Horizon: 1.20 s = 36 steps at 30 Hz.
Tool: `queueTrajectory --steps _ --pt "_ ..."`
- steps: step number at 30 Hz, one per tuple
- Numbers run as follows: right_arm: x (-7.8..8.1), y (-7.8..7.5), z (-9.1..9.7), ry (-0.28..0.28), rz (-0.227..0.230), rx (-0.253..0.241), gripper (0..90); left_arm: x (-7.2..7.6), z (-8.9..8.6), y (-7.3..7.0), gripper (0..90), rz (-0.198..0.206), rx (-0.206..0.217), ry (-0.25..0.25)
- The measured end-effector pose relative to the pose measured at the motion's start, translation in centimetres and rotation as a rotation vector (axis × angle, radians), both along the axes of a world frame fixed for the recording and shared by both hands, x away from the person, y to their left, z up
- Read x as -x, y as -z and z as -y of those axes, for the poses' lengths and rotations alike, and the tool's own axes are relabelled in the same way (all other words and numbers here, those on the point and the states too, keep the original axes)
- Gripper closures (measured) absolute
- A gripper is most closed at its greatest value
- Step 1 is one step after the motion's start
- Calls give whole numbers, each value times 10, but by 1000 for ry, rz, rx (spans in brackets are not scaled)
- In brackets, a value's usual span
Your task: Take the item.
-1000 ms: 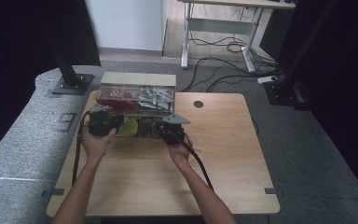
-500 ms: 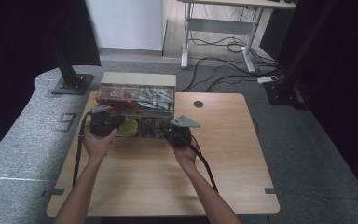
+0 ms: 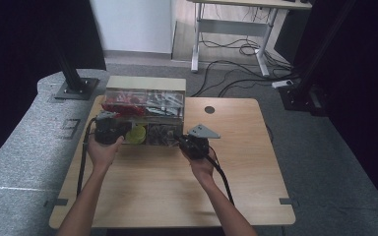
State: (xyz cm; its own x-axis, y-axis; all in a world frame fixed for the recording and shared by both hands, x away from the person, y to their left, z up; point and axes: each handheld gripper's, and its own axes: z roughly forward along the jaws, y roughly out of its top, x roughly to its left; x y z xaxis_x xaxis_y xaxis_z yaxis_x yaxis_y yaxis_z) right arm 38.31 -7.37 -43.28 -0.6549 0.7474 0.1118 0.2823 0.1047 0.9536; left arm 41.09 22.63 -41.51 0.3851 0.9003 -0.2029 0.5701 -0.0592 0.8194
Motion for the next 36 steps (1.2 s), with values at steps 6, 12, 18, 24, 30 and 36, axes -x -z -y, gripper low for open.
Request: queueTrajectory --steps 6,12,18,24,30,36 --pt "4 -3 6 1 8 -13 889 -1 -1 3 900 -5 -5 -3" --pt "8 -5 11 2 13 -17 889 -2 -2 3 900 -8 -1 -3" --pt "14 -9 17 3 27 -28 890 -2 -2 1 900 -6 0 -1" --pt "19 -13 23 6 38 -31 890 -1 -2 -1 900 -5 -3 0" --pt "24 -18 32 14 51 -42 890 -1 -1 -1 900 -5 -6 -1" --pt "26 -20 40 22 56 -47 890 -2 -1 -2 900 -8 -2 0"
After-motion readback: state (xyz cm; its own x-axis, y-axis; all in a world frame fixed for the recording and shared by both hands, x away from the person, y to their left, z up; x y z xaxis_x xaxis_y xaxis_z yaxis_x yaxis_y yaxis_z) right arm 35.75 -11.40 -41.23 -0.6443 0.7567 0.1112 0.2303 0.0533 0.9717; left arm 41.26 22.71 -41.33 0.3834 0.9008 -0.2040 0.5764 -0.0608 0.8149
